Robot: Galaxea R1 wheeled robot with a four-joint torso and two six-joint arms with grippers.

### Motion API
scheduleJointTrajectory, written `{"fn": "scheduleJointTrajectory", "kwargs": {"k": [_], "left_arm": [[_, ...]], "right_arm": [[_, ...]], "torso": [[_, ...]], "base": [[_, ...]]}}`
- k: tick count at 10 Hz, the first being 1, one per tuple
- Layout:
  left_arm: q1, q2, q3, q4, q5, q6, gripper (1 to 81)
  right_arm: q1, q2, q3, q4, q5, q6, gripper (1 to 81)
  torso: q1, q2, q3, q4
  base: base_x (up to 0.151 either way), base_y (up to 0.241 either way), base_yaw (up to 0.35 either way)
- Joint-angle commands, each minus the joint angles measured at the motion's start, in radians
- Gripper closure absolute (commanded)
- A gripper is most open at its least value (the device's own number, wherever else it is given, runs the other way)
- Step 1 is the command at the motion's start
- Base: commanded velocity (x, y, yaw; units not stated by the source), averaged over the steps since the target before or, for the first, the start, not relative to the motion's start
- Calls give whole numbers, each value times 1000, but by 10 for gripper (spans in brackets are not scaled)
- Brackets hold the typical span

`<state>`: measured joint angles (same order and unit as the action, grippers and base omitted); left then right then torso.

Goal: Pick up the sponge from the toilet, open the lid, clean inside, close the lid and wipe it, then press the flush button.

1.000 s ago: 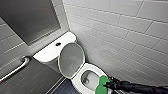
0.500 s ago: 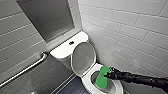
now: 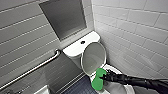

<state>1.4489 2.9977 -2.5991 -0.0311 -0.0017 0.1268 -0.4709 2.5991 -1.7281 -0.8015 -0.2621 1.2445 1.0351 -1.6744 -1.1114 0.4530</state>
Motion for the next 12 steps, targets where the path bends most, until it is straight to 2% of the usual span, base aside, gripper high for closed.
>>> {"fn": "scheduleJointTrajectory", "kwargs": {"k": [1, 2, 4, 7, 10, 12], "left_arm": [[5, -15, -3, 0, 78, 4, 10], [5, -17, -3, -1, 77, 2, 10], [6, -22, -3, -7, 78, 2, 10], [6, -18, -3, -7, 78, 2, 10], [6, -22, -3, -7, 78, 2, 10], [6, -20, -1, -3, 78, 2, 10]], "right_arm": [[139, 44, -55, -5, 56, 39, 811], [140, 82, -123, -4, 93, 108, 811], [126, 149, -246, 8, 164, 168, 811], [85, 228, -335, 13, 185, 173, 811], [-7, 248, -363, 5, 201, 184, 811], [-44, 226, -381, 8, 254, 184, 811]], "torso": [[0, 0, 0, -1], [0, 0, 0, 1], [0, 0, 0, 0], [0, 0, 0, 0], [0, 0, 0, 0], [0, 0, 0, 0]], "base": [[0, 0, 0], [0, 0, 0], [0, 0, 0], [0, 0, 0], [0, 0, 0], [0, 0, 0]]}}
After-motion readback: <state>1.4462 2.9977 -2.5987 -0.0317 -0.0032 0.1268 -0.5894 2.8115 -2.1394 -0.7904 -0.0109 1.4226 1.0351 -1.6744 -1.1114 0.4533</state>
